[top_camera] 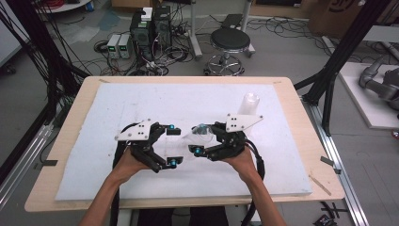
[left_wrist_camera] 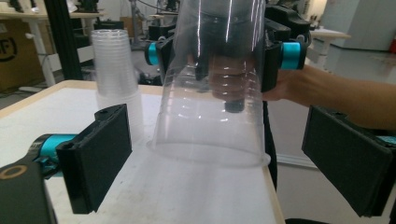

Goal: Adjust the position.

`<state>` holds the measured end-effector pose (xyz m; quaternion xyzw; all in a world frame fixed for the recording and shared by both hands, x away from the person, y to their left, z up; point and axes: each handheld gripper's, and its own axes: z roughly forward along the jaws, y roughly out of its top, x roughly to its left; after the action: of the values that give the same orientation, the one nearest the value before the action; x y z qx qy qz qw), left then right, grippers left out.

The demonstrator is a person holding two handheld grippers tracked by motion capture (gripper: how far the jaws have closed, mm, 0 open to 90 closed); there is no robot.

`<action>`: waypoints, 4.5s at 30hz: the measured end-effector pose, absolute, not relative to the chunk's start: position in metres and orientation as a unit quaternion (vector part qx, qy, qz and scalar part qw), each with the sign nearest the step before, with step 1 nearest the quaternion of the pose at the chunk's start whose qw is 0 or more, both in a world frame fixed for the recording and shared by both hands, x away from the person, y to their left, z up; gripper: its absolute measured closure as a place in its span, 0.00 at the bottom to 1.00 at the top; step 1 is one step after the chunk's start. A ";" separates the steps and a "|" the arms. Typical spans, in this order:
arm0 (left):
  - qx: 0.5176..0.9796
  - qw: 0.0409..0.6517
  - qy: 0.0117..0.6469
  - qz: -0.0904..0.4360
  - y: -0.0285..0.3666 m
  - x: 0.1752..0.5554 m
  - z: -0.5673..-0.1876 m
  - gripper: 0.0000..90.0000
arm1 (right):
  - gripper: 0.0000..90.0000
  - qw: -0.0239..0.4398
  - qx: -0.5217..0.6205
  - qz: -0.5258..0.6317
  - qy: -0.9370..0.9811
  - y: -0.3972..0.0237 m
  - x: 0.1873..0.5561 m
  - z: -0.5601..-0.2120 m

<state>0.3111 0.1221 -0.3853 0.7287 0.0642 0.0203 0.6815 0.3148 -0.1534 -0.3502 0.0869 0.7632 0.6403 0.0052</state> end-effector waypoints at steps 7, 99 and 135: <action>0.726 0.685 0.060 0.011 0.109 0.313 -0.387 0.09 | 0.43 0.002 0.082 0.644 0.761 -0.152 0.314 -0.350; 0.959 0.284 0.015 0.003 0.090 0.320 -0.342 0.37 | 0.19 0.029 0.001 0.268 0.963 -0.112 0.315 -0.328; 0.946 0.324 0.002 0.008 0.091 0.321 -0.342 0.12 | 0.50 0.002 -0.011 0.274 0.962 -0.106 0.320 -0.330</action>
<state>0.3213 0.0905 -0.3417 0.9462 0.0022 0.0075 0.3236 0.3198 -0.1062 -0.3300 -0.0115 0.9615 0.2744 0.0017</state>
